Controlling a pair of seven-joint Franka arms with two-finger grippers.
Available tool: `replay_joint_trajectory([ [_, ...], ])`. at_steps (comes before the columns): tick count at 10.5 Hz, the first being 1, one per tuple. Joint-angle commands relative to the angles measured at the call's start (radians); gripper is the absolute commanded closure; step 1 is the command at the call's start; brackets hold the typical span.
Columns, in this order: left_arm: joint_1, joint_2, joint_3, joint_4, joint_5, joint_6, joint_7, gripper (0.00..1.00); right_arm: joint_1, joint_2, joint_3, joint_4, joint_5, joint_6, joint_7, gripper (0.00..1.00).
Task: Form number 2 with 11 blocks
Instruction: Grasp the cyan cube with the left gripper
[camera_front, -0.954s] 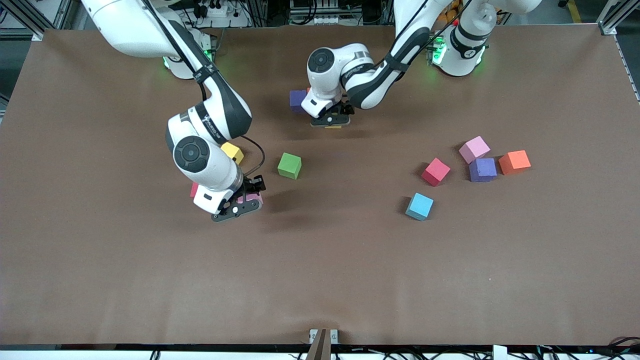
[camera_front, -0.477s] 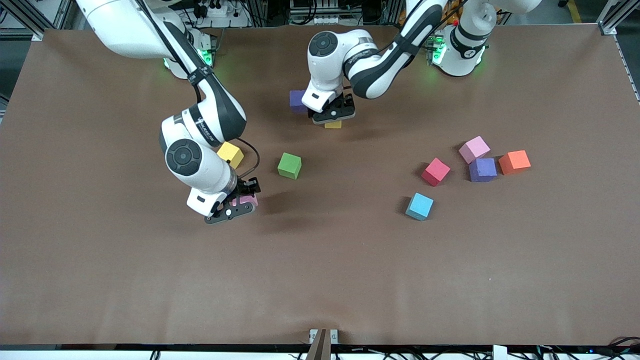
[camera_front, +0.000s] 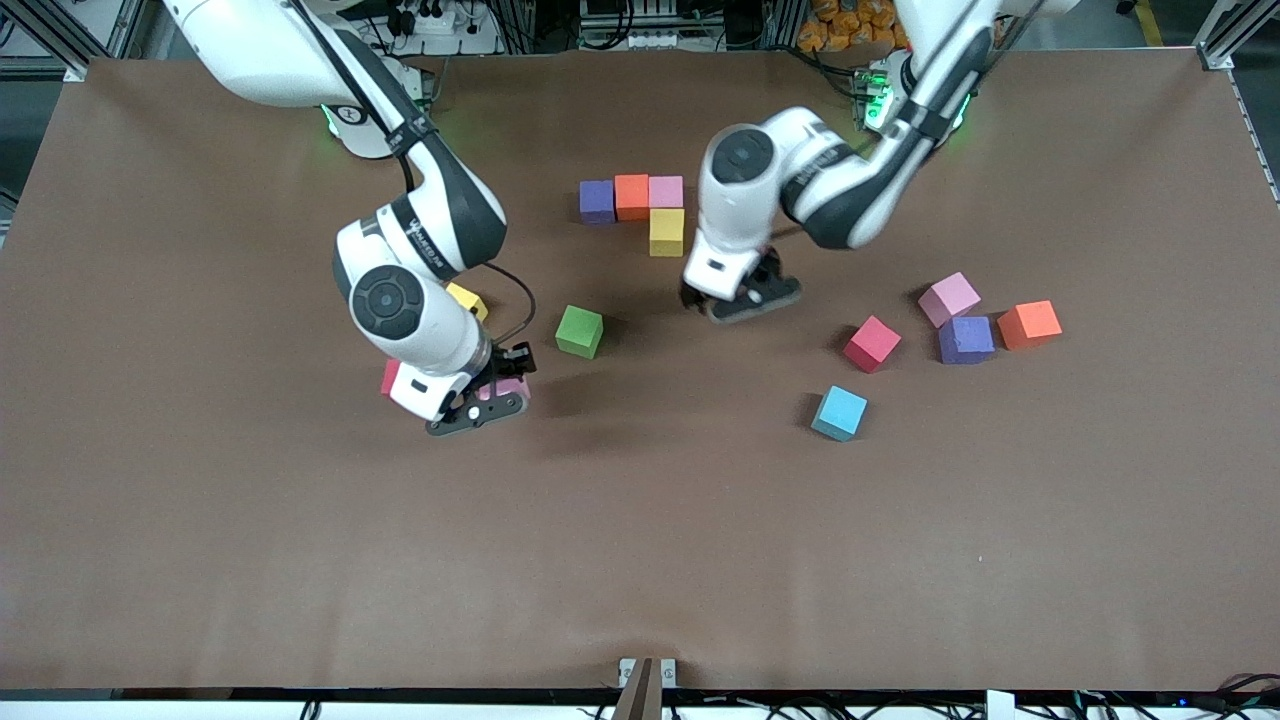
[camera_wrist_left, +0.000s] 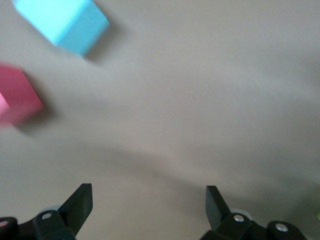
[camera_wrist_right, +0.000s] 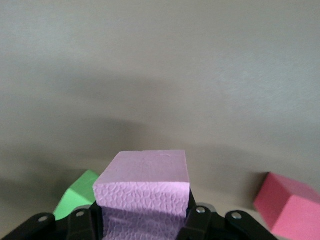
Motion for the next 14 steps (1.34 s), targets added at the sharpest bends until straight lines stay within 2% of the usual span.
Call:
replay_joint_trajectory([
  [1, 0.100, 0.026, -0.009, 0.041, 0.058, -0.007, 0.153, 0.00, 0.019, -0.009, 0.028, 0.002, -0.002, -0.014, 0.092, 1.00],
  [3, 0.171, 0.077, -0.009, 0.098, 0.058, -0.007, 0.328, 0.00, 0.062, -0.006, 0.028, 0.002, -0.004, -0.008, 0.173, 1.00],
  [5, 0.221, 0.112, -0.009, 0.117, 0.058, -0.007, 0.608, 0.00, 0.111, -0.003, 0.028, 0.015, -0.002, -0.006, 0.258, 1.00],
  [7, 0.254, 0.144, -0.009, 0.147, 0.058, -0.007, 0.776, 0.00, 0.174, 0.011, 0.027, 0.028, -0.002, 0.000, 0.345, 1.00],
  [10, 0.255, 0.209, 0.015, 0.213, 0.063, -0.007, 0.846, 0.00, 0.250, 0.037, 0.025, 0.026, -0.002, 0.049, 0.474, 1.00],
  [12, 0.252, 0.261, 0.018, 0.230, 0.063, -0.006, 0.928, 0.00, 0.303, 0.097, 0.025, 0.026, -0.004, 0.144, 0.543, 1.00],
  [14, 0.251, 0.273, 0.017, 0.230, 0.095, -0.004, 0.937, 0.00, 0.353, 0.149, 0.024, 0.025, -0.010, 0.193, 0.575, 1.00],
])
